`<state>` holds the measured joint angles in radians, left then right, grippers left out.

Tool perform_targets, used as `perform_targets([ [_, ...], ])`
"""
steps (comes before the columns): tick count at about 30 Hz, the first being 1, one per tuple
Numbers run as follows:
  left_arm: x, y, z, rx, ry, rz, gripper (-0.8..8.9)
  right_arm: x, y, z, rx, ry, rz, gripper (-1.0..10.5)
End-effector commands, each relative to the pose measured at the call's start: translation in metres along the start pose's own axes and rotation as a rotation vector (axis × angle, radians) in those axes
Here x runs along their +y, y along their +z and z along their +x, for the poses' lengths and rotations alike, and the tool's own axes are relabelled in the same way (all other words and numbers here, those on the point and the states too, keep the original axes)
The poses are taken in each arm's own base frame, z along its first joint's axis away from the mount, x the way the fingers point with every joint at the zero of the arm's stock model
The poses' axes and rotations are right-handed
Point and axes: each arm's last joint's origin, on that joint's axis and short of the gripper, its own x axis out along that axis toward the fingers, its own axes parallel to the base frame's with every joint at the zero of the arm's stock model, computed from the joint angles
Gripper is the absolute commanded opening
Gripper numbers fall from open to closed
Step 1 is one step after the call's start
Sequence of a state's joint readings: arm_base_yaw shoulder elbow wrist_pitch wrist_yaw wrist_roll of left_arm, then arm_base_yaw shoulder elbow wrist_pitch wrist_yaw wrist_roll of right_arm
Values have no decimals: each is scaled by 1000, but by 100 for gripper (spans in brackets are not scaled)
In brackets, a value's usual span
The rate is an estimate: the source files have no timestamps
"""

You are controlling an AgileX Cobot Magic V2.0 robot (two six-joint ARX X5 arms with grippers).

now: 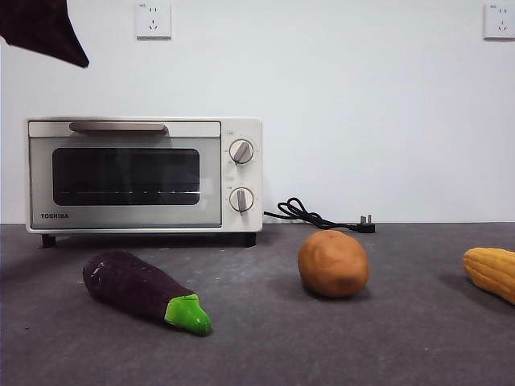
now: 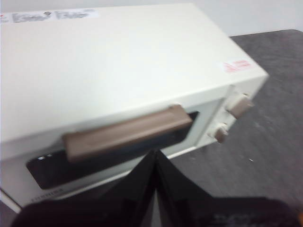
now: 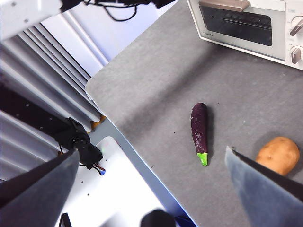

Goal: Take the eggplant from the table,put the eggplant in the oven

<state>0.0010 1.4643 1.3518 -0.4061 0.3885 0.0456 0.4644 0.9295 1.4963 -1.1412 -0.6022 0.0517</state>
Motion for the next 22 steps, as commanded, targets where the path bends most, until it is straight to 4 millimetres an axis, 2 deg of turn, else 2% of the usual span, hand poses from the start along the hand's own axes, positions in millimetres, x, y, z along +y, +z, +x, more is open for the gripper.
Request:
perform_targets([
  [1,9,6,12,-6,6,26,-6,0,0,0,7,2,-10,599],
  [7,20,11,33,-1,9,37,-6,-3,0,5,38,-1,-8,599],
  [14,30,-2,56,63,58,69,-6,-10,3,16,79,-1,15,599],
  [22,32,0,60,30,84,105,-6,-15,5,22,100,-1,29,599],
])
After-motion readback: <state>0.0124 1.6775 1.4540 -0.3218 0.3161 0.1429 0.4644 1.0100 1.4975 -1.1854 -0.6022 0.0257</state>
